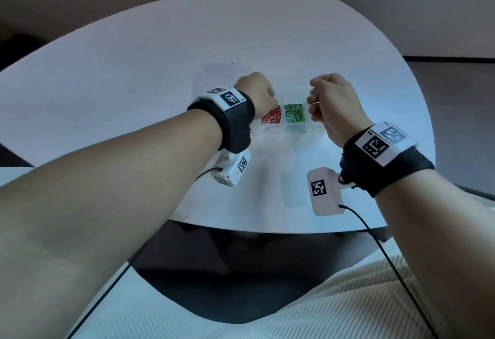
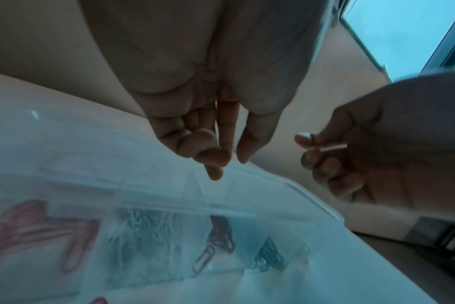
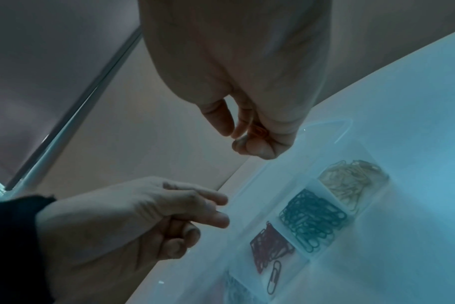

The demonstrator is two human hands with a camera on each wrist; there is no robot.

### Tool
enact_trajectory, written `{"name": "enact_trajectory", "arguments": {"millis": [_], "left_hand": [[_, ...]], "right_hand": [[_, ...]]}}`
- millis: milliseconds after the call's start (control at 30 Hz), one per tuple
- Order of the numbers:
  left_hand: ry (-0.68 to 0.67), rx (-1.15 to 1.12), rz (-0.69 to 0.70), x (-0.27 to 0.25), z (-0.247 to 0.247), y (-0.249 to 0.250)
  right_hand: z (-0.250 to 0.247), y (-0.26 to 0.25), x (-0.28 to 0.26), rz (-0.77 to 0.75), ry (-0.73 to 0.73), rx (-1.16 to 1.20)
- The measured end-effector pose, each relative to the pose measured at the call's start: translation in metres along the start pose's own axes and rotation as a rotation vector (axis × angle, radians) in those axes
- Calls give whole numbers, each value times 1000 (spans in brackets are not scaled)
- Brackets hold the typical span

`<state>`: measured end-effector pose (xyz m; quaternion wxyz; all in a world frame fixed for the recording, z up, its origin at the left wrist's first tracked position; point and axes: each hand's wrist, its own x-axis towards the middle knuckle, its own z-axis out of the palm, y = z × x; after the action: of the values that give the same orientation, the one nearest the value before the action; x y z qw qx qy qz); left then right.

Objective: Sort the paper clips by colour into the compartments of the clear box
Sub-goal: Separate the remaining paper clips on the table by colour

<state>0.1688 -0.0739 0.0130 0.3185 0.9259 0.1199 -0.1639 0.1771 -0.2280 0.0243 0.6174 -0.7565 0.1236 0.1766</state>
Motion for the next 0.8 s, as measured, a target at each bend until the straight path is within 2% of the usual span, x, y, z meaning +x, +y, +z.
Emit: {"name": "enact_trajectory", "arguments": {"millis": [167,300,400,467,567,667,733,800], "left_hand": [[133,-202,-24,-24,-34,-36],[203,-187,-128,-49,-56,-84],[187,-103,-208,-62,-59,-117],[151,-31,-261,-69,-54,-136],[69,27,-313,-76,-41,-155],[19,39,-326,-79,-31,-163],[18,26,-308,-80,-27,-163],[22,32,-276,-79,-24,-161]], "right_hand": [[5,2,-1,8,-9,-22],[22,10,-17,-7,-161,14],[44,20,-30,-11,-310,-25],[60,25,-37,-38,-342,-134],[84,24,-40,-117,-261,-300],[105,15,-37,-197,-157,-364],[113,12,-35,-237,-155,-382],[115,10,-34,-334,-164,-559]]}}
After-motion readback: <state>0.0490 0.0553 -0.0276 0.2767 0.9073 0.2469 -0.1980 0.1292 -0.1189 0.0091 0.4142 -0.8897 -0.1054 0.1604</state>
